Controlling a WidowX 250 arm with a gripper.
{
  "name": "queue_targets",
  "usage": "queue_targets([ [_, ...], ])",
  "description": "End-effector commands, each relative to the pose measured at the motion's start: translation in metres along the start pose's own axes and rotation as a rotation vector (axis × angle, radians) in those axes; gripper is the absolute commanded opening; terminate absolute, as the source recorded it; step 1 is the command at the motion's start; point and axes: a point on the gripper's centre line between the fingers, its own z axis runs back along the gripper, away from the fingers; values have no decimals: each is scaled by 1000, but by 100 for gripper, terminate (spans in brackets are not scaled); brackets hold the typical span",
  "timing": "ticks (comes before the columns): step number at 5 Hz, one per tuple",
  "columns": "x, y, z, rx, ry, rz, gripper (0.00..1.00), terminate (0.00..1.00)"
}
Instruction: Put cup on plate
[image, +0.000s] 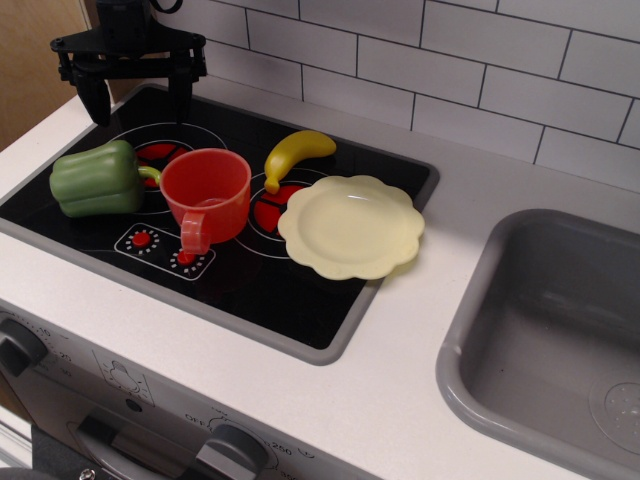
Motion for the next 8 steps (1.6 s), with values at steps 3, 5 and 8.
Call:
queue_targets([
  [3,-17,-9,46,-54,-57,-53,100,0],
  [5,-49,-14,58,-65,-33,-168,100,0],
  [8,-112,-13,59,-125,19,-377,100,0],
])
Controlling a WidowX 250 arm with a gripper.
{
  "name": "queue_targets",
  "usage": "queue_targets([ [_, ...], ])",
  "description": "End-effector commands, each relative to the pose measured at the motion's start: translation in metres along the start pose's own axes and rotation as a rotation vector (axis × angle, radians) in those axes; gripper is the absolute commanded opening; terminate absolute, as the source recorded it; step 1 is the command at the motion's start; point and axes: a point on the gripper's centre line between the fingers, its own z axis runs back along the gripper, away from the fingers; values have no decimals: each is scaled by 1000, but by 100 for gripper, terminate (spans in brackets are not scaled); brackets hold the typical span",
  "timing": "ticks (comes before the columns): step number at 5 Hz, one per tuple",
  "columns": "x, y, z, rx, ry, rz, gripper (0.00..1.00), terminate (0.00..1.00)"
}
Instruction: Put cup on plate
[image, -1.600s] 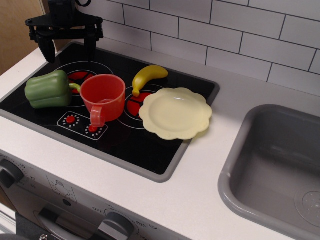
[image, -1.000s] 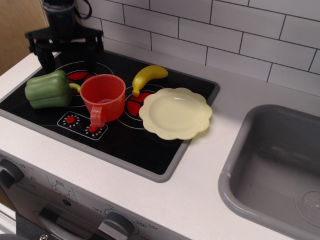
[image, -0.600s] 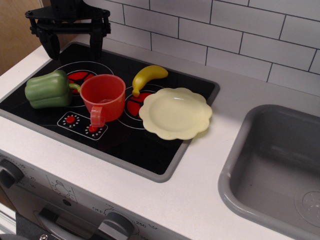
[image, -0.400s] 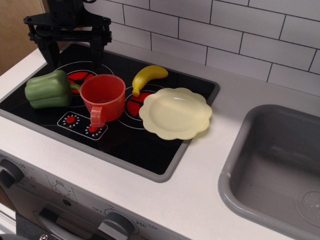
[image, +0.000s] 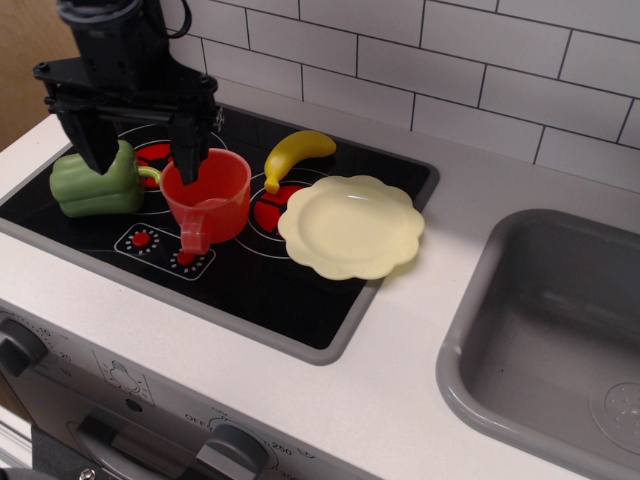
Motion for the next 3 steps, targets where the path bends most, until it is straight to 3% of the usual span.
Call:
queue_targets([
  [1,-17,-17,-11,-65,-16,-65,100,0],
  [3,-22,-30,-32,-65,-11,-20,100,0],
])
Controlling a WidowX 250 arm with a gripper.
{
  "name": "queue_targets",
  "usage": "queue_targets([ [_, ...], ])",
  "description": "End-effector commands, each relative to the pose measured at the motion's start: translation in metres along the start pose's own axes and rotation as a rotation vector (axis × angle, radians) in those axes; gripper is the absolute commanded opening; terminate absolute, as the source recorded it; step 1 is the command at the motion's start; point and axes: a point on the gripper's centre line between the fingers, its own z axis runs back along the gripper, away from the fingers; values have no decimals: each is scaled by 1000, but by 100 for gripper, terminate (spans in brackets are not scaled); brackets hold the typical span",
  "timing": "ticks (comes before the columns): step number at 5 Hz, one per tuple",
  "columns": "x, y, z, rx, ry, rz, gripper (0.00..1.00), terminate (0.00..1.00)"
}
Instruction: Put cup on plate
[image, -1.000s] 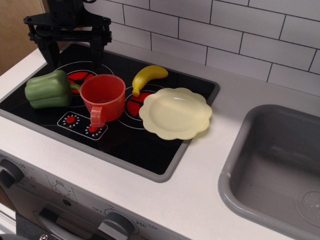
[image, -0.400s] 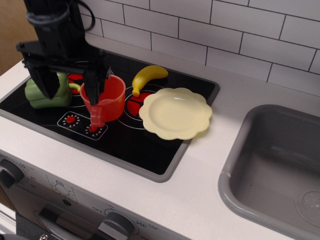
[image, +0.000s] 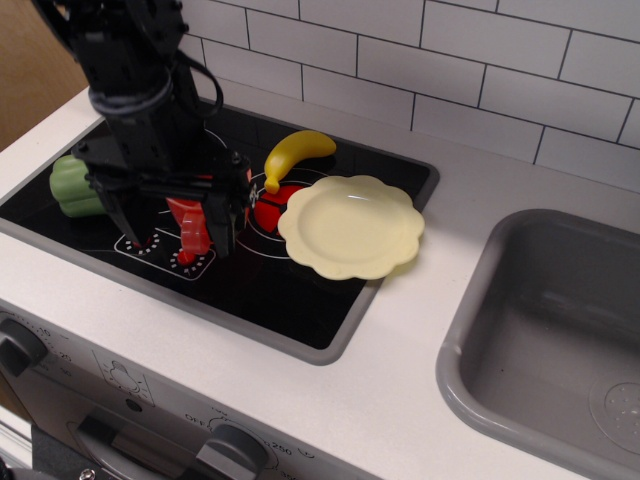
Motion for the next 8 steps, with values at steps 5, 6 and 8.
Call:
queue_targets([
  [5,5,-6,-4,142,-56,33,0,0],
  [6,7,-8,9,128,-76,17,0,0],
  [8,20,-30,14,113,-54,-23,0,0],
])
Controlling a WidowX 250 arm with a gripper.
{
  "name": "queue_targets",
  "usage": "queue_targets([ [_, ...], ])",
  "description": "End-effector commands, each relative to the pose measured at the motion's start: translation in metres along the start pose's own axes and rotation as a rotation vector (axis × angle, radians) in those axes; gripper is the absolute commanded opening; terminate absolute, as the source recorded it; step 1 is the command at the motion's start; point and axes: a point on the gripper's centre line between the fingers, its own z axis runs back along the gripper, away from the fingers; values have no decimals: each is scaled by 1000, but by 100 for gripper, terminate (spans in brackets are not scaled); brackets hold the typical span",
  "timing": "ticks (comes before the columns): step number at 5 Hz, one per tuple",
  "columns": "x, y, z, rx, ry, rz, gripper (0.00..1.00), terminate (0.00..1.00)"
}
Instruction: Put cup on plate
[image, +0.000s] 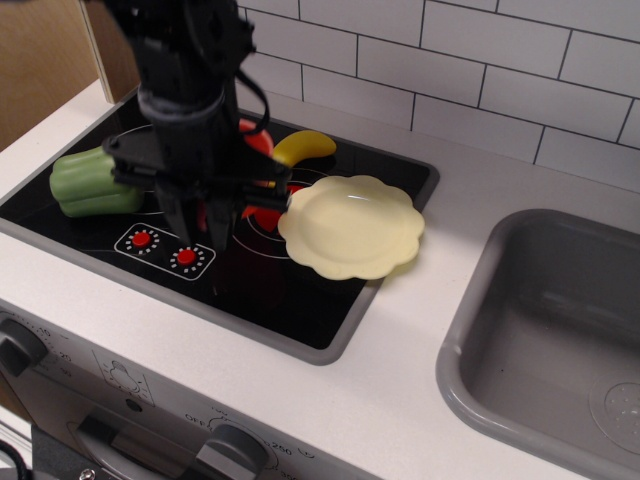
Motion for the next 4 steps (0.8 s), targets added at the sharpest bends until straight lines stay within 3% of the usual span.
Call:
queue_targets([
  [1,16,-29,1,-15,4,-95,0,0],
  [3,6,-42,-7,-67,-14,-281,0,0],
  [4,6,-47,-8,-83,-14,-292,0,0],
])
